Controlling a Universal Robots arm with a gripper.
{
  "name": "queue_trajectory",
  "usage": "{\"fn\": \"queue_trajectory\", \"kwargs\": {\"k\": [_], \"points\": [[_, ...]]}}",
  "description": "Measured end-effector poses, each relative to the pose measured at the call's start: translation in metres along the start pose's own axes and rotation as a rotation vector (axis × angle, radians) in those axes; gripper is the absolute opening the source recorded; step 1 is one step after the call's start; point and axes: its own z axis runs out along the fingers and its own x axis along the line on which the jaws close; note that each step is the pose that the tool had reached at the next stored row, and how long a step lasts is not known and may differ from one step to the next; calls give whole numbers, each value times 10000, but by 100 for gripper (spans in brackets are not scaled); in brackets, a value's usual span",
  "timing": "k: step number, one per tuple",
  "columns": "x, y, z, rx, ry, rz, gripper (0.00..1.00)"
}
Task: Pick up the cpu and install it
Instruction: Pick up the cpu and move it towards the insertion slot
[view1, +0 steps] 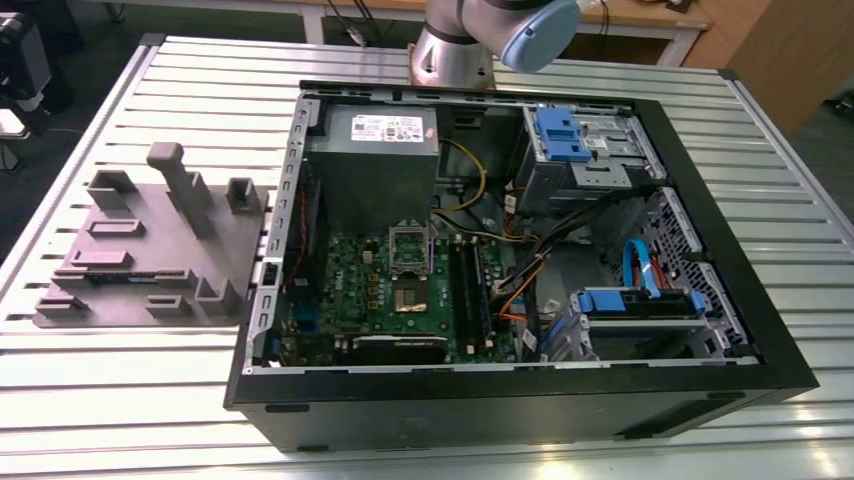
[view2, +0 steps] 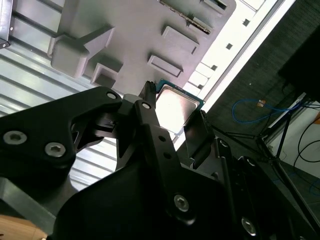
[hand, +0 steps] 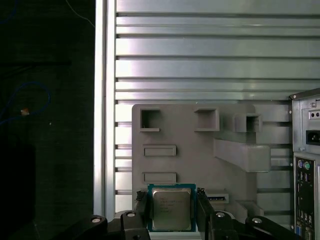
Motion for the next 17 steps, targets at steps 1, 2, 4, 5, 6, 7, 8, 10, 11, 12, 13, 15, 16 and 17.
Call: {"fn": "queue_trajectory", "kwargs": {"k": [1,2,4,5,6,7,8,10,11,12,13,15,16,17], "points": [[0,0,0,0,0,0,47],[-1,0,0,-1,1,0,47],[-2,0,0,-1,1,0,47],[-3,0,0,0,1,0,47],[-7,0,0,0,9,-1,47],[-10,0,-1,1,25,0,47],[-13,0,0,1,39,1,47],[-19,0,0,1,64,3,47],[-21,0,1,1,69,2,47],[-21,0,1,1,71,3,47],[-21,0,0,1,74,3,47],[-22,0,0,1,75,3,47],[-23,0,0,1,76,3,47],[-24,1,0,1,76,3,47]]}}
